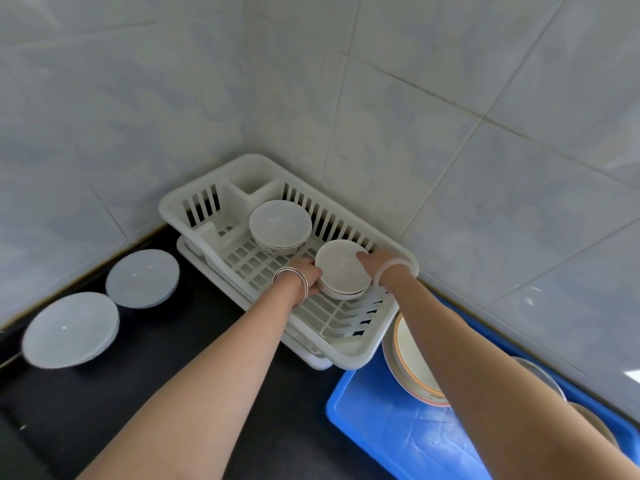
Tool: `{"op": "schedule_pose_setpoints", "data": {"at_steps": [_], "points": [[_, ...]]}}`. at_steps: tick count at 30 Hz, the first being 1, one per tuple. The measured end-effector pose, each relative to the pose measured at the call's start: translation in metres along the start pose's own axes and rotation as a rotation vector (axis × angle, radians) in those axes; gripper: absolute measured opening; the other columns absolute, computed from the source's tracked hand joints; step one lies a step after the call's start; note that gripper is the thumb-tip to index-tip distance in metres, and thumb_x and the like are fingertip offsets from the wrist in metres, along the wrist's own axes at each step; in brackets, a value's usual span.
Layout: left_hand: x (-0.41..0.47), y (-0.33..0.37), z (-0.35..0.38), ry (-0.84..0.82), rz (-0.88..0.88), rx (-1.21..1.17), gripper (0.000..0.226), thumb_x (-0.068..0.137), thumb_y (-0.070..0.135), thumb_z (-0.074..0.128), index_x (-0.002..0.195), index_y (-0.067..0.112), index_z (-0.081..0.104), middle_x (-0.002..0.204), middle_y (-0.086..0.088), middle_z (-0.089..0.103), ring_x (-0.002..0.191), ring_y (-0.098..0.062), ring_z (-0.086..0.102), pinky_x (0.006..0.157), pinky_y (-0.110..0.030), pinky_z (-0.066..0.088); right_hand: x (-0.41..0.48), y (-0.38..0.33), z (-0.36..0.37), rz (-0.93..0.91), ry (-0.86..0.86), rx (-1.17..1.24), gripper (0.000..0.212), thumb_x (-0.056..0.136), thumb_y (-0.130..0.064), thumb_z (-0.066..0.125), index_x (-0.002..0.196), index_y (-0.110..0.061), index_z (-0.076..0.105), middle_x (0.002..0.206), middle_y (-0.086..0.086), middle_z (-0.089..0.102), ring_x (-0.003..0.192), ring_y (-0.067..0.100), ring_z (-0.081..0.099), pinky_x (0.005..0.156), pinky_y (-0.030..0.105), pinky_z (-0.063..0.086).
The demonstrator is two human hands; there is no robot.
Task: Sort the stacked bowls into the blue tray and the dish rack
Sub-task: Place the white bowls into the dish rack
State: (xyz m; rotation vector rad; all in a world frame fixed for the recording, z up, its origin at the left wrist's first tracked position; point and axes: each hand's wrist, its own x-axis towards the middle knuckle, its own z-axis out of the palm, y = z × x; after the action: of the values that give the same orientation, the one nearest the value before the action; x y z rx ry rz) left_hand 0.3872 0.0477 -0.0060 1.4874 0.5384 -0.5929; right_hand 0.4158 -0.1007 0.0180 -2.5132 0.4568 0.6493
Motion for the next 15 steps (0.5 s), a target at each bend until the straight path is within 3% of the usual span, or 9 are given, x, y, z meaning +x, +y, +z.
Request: {"op": "schedule_pose_setpoints", "data": {"at_steps": [2, 5, 7, 11, 14, 15], "points": [[0.0, -0.001, 0.0, 0.014, 0.014, 0.036, 0.041, 0.091, -0.001, 0.041, 0.13, 0.006, 0.048, 0.132, -0.019, 0.051, 0.118, -0.031, 0.051, 0.084, -0.034, 0.048, -0.004, 0.0, -0.001, -0.022, 0.013, -0.044, 0.041, 0.096, -0.042, 0.033, 0.081, -0.009, 0.052, 0.066, 0.005, 0.05, 0.058, 0.02, 0.046, 0.052, 0.029, 0.033], [-0.002, -0.001, -0.005, 0.046, 0.05, 0.091, 0.037, 0.091, 0.003, 0.041, 0.126, 0.002, 0.052, 0.114, -0.02, 0.057, 0.096, -0.026, 0.051, 0.086, -0.036, 0.046, -0.011, 0.001, -0.004, -0.074, 0.044, -0.081, 0.044, 0.097, -0.04, 0.03, 0.116, -0.008, 0.053, 0.104, 0.012, 0.061, 0.086, 0.027, 0.055, 0.073, 0.032, 0.039], [-0.009, 0.001, -0.01, 0.065, 0.095, 0.134, 0.034, 0.091, 0.006, 0.041, 0.122, -0.001, 0.054, 0.116, -0.029, 0.057, 0.092, -0.021, 0.047, 0.089, -0.037, 0.045, -0.022, -0.001, -0.007, -0.124, 0.09, -0.061, 0.045, 0.097, -0.038, 0.031, 0.131, -0.012, 0.045, 0.124, 0.014, 0.057, 0.107, 0.031, 0.054, 0.081, 0.033, 0.037], [-0.038, 0.001, -0.03, 0.148, 0.249, 0.198, 0.035, 0.092, 0.012, 0.039, 0.12, 0.014, 0.058, 0.118, -0.012, 0.06, 0.101, -0.023, 0.055, 0.091, -0.035, 0.045, -0.06, -0.023, -0.005, -0.271, 0.136, 0.083, 0.04, 0.098, -0.032, 0.032, 0.132, -0.016, 0.047, 0.128, 0.013, 0.057, 0.111, 0.031, 0.053, 0.085, 0.031, 0.037], [-0.066, -0.01, -0.054, 0.28, 0.352, 0.264, 0.038, 0.093, 0.014, 0.038, 0.128, 0.014, 0.053, 0.131, -0.01, 0.057, 0.101, -0.025, 0.059, 0.071, -0.027, 0.045, -0.093, -0.049, 0.011, -0.377, 0.103, 0.122, 0.037, 0.099, -0.029, 0.03, 0.123, -0.012, 0.053, 0.121, 0.012, 0.06, 0.103, 0.029, 0.056, 0.079, 0.031, 0.039], [-0.074, -0.016, -0.063, 0.327, 0.383, 0.277, 0.038, 0.094, 0.015, 0.039, 0.13, 0.016, 0.052, 0.133, -0.008, 0.056, 0.105, -0.023, 0.059, 0.074, -0.025, 0.046, -0.102, -0.057, 0.019, -0.398, 0.077, 0.152, 0.037, 0.099, -0.029, 0.031, 0.12, -0.01, 0.054, 0.119, 0.013, 0.061, 0.102, 0.029, 0.057, 0.077, 0.033, 0.04]]}}
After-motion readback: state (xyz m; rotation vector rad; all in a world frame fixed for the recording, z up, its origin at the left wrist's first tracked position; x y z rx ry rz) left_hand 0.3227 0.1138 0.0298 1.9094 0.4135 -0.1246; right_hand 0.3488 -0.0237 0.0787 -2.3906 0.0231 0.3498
